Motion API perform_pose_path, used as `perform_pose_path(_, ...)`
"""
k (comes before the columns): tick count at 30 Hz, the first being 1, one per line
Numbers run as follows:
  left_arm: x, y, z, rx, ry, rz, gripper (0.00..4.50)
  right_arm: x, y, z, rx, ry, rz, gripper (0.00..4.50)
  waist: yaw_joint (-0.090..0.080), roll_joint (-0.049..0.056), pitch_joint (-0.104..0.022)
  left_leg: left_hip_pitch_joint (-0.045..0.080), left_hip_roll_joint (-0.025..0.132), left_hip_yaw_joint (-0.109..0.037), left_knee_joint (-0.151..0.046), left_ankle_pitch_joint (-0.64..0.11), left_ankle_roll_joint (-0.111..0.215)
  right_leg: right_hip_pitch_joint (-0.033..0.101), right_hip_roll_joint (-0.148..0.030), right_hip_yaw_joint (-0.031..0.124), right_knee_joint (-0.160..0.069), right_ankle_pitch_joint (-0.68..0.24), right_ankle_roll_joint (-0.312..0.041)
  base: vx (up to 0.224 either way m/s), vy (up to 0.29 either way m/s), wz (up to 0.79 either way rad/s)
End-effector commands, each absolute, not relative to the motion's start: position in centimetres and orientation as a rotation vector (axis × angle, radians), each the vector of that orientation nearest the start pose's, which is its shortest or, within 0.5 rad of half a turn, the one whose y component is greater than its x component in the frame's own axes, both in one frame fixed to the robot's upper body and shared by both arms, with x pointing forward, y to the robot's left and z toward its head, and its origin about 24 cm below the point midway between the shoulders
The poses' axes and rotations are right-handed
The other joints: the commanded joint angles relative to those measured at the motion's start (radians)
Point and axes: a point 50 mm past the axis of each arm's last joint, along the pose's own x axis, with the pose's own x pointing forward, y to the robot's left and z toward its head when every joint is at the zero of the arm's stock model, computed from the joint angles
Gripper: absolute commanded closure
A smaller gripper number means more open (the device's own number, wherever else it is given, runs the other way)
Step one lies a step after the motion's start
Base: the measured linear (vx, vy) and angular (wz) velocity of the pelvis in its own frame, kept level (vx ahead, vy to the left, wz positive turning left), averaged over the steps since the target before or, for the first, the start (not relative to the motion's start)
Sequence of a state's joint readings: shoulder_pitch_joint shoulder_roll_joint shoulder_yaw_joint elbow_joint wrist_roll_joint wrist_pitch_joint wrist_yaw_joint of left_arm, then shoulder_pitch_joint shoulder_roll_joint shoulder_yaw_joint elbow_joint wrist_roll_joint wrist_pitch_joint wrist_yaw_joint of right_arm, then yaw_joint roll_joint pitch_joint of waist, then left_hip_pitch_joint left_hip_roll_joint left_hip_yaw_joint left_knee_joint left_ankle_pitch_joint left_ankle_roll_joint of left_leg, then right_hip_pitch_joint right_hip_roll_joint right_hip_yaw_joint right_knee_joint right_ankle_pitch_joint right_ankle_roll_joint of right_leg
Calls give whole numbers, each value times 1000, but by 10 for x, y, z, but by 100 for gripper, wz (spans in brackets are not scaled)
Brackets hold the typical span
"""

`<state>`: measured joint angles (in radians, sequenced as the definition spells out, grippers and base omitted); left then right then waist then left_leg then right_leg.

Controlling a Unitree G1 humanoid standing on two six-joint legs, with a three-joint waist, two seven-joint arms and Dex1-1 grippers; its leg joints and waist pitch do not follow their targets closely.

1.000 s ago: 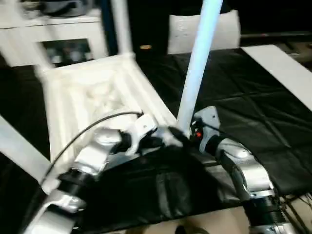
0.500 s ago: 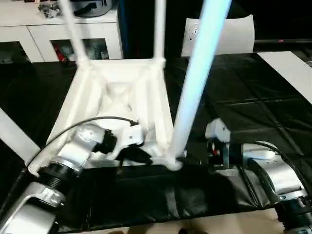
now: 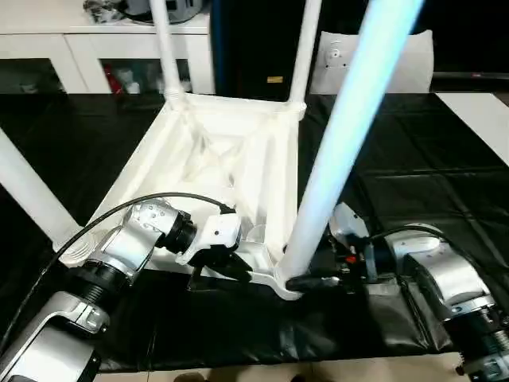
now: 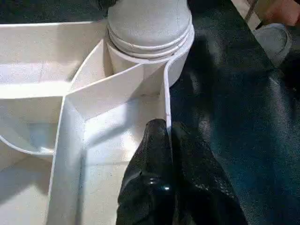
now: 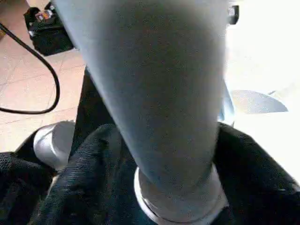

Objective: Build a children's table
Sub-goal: Rotate leg to tighten

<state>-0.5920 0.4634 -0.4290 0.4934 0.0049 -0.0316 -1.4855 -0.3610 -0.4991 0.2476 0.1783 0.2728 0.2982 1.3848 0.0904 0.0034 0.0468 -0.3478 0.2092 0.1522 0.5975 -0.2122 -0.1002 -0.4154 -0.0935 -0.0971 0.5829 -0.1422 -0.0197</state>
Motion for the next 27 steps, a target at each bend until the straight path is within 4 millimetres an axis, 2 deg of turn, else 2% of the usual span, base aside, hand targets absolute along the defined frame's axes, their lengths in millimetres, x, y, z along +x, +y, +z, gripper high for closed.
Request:
perform_pose_path(1, 291, 126, 59, 630, 488, -1792, 450, 266, -148, 71, -124, 398, 1580, 175, -5, -11, -69, -3, 17, 19, -68, -105, 75, 67, -44, 46, -49, -258, -202, 0, 0, 0)
perform_pose_path(2, 291, 126, 59, 629, 488, -1791, 450, 266, -148, 70, -124, 399, 1582, 195, -5, -11, -69, -4, 17, 19, -68, -106, 74, 67, -44, 46, -50, -262, -200, 0, 0, 0)
perform_pose_path(8, 292, 127, 59, 628, 487, -1782, 450, 266, -148, 68, -115, 408, 1589, 234, -5, -12, -69, -4, 17, 18, -69, -117, 63, 66, -45, 45, -53, -296, -186, 0, 0, 0)
perform_pose_path(11, 293, 129, 58, 625, 484, -1767, 450, 265, -146, 68, -108, 406, 1593, 246, -5, -8, -70, -4, 17, 17, -68, -116, 61, 67, -44, 45, -51, -283, -189, 0, 0, 0)
perform_pose_path(14, 293, 128, 58, 607, 478, -1752, 450, 264, -144, 68, -90, 395, 1590, 248, -4, -10, -70, -6, 16, 17, -68, -109, 62, 68, -43, 44, -49, -268, -194, 0, 0, 0)
perform_pose_path(15, 293, 128, 58, 601, 476, -1748, 450, 263, -144, 68, -87, 392, 1589, 249, -5, -11, -70, -5, 16, 18, -67, -112, 62, 67, -43, 45, -50, -272, -193, 0, 0, 0)
perform_pose_path(16, 294, 126, 59, 570, 466, -1727, 450, 261, -141, 68, -84, 376, 1580, 250, -4, -7, -69, -5, 17, 18, -68, -118, 59, 67, -44, 45, -52, -279, -191, 0, 0, 0)
perform_pose_path(19, 297, 121, 61, 519, 449, -1650, 450, 258, -134, 67, -74, 342, 1525, 250, -6, -9, -67, -5, 17, 17, -71, -125, 52, 66, -44, 46, -55, -298, -182, 0, 0, 0)
perform_pose_path(20, 298, 120, 61, 514, 453, -1617, 450, 259, -130, 66, -68, 335, 1484, 250, -6, -3, -66, -3, 16, 16, -71, -132, 48, 65, -44, 45, -55, -311, -178, 0, 0, 0)
perform_pose_path(21, 300, 118, 61, 504, 452, -1580, 450, 261, -126, 65, -60, 337, 1422, 250, -10, -7, -63, -3, 14, 17, -73, -156, 39, 64, -42, 44, -62, -353, -163, 0, 0, 0)
perform_pose_path(22, 301, 116, 60, 490, 447, -1548, 450, 264, -122, 63, -58, 339, 1364, 251, -12, -7, -62, -3, 12, 15, -75, -168, 34, 65, -42, 42, -64, -380, -155, 0, 0, 0)
perform_pose_path(23, 303, 113, 60, 457, 447, -1507, 450, 267, -118, 61, -61, 340, 1293, 252, -16, -3, -59, -2, 8, 14, -75, -195, 23, 64, -41, 38, -73, -450, -127, 0, 0, 0)
perform_pose_path(24, 304, 111, 60, 435, 447, -1482, 450, 270, -115, 60, -65, 340, 1249, 252, -19, -5, -56, 0, 7, 15, -76, -211, 16, 60, -40, 37, -80, -489, -112, 0, 0, 0)
perform_pose_path(25, 308, 103, 60, 408, 453, -1402, 450, 278, -106, 58, -38, 342, 1114, 253, -32, -2, -47, 5, -1, 11, -74, -265, 0, 53, -40, 26, -99, -615, -61, -52, -3, -3)
perform_pose_path(26, 308, 103, 60, 408, 453, -1402, 450, 278, -106, 58, -38, 342, 1114, 254, -41, -2, -45, 8, -4, 9, -72, -288, -5, 50, -39, 18, -108, -657, -42, -56, 8, -8)
perform_pose_path(27, 311, 98, 61, 378, 451, -1341, 450, 283, -100, 57, -23, 349, 1042, 254, -58, -2, -45, 10, -10, 3, -66, -328, -11, 53, -38, -2, -123, -721, -1, -56, 8, -8)
